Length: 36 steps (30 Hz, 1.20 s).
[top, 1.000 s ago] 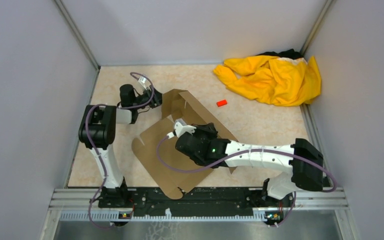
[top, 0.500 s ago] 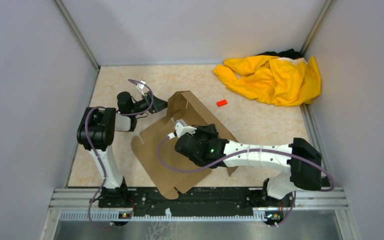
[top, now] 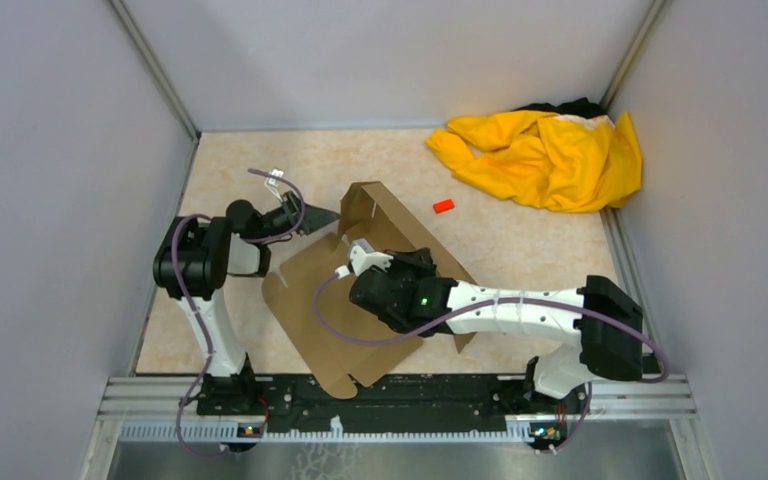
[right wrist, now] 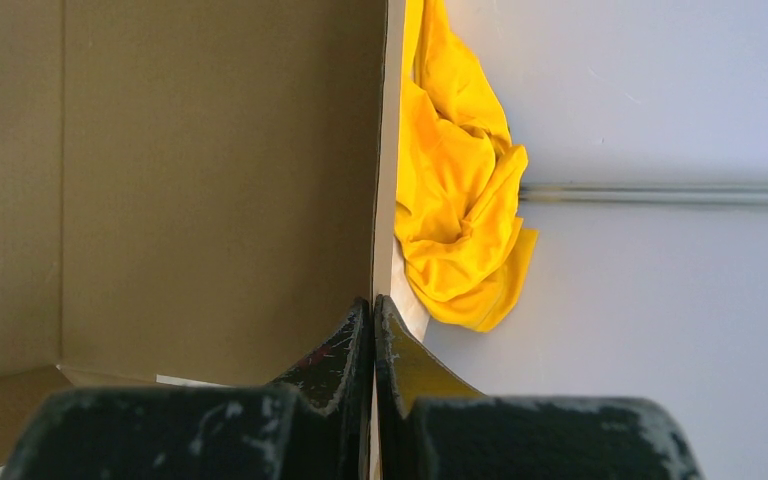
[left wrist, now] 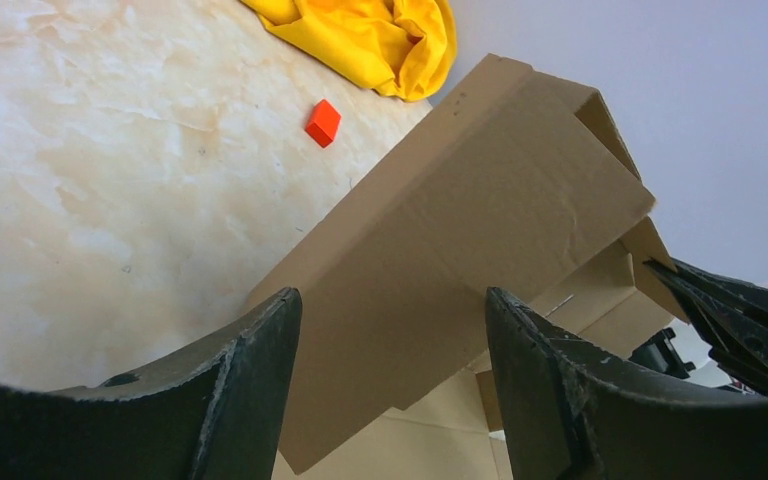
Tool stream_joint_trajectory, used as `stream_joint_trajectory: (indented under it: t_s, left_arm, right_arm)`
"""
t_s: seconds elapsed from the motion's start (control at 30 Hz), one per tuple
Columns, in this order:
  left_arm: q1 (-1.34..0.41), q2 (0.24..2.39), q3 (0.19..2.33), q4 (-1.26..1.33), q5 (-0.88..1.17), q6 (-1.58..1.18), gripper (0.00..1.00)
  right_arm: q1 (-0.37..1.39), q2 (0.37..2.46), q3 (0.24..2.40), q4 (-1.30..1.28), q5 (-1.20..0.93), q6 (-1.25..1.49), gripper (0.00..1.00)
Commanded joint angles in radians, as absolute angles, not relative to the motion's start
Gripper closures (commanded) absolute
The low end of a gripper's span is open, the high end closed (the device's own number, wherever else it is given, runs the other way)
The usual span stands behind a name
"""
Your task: Fold the paper box
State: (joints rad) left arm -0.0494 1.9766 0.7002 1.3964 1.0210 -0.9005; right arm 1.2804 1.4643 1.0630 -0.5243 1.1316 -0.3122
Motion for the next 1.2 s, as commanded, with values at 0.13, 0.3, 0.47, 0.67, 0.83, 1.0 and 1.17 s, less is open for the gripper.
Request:
stream_joint_trajectory:
  t_s: [0.13, 0.3, 0.47, 0.67, 0.83, 1.0, 1.17]
  left_arm:
    - [-0.043, 2.015, 0.667, 1.582, 1.055, -0.923, 0.24]
    - [-0.046, 2.004, 0.655, 1.564, 1.03, -0.888, 0.23]
    - [-0.075, 1.941, 0.656, 1.378, 0.976, -0.735, 0.23]
    - [-0.145, 1.843, 0.692, 1.011, 0.852, -0.471, 0.23]
    - [-0.153, 1.847, 0.685, 1.029, 0.842, -0.462, 0.23]
    - [-0.173, 1.819, 0.674, 0.994, 0.779, -0.409, 0.23]
    - [-0.194, 1.787, 0.656, 0.96, 0.703, -0.364, 0.23]
  right_arm:
    - [1.312, 1.492, 1.109, -0.52, 1.086, -0.302, 1.0]
    - [1.326, 1.498, 1.113, -0.526, 1.071, -0.307, 1.0]
    - [1.334, 1.504, 1.123, -0.532, 1.058, -0.317, 1.0]
    - [1.341, 1.507, 1.133, -0.541, 1.048, -0.321, 1.0]
    - [1.341, 1.508, 1.136, -0.541, 1.038, -0.319, 1.0]
    - [1.341, 1.505, 1.137, -0.545, 1.026, -0.315, 1.0]
    - [1.341, 1.506, 1.135, -0.543, 1.023, -0.317, 1.0]
